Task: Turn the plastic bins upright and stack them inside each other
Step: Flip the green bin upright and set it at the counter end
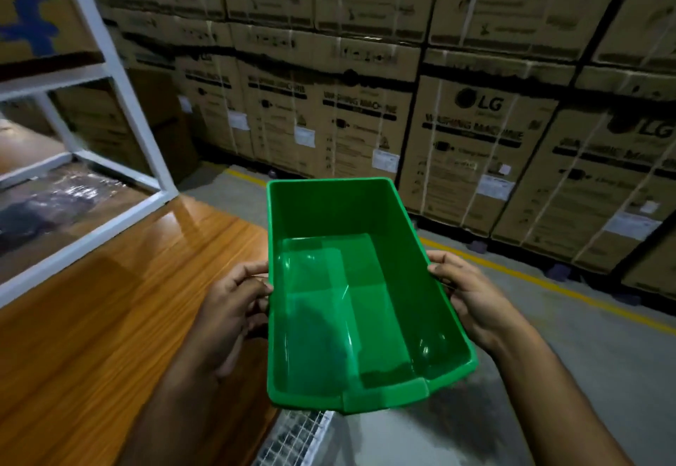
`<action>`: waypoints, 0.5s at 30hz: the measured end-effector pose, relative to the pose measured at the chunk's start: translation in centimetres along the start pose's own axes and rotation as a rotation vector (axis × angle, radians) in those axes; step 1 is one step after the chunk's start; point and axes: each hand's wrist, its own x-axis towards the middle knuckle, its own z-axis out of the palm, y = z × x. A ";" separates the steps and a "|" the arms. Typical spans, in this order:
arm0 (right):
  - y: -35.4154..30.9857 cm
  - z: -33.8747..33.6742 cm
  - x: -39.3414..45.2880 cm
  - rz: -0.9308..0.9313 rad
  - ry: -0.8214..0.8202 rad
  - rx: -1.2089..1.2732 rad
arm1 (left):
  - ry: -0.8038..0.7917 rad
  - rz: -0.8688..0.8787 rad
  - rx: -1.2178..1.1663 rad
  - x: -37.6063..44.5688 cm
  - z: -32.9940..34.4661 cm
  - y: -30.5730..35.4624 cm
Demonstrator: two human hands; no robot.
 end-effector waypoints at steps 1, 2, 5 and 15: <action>-0.5 0.5 1.9 0.010 -0.037 -0.011 | 0.045 0.007 -0.005 0.7 -0.3 0.2; -1.0 1.0 3.6 0.019 -0.076 -0.027 | 0.088 0.014 -0.019 1.3 -0.6 0.3; -2.1 2.8 8.6 0.031 -0.191 -0.086 | 0.204 0.031 -0.068 2.3 -1.2 0.9; -2.7 9.9 22.2 0.101 -0.652 -0.261 | 0.776 0.084 -0.098 3.1 -0.1 0.4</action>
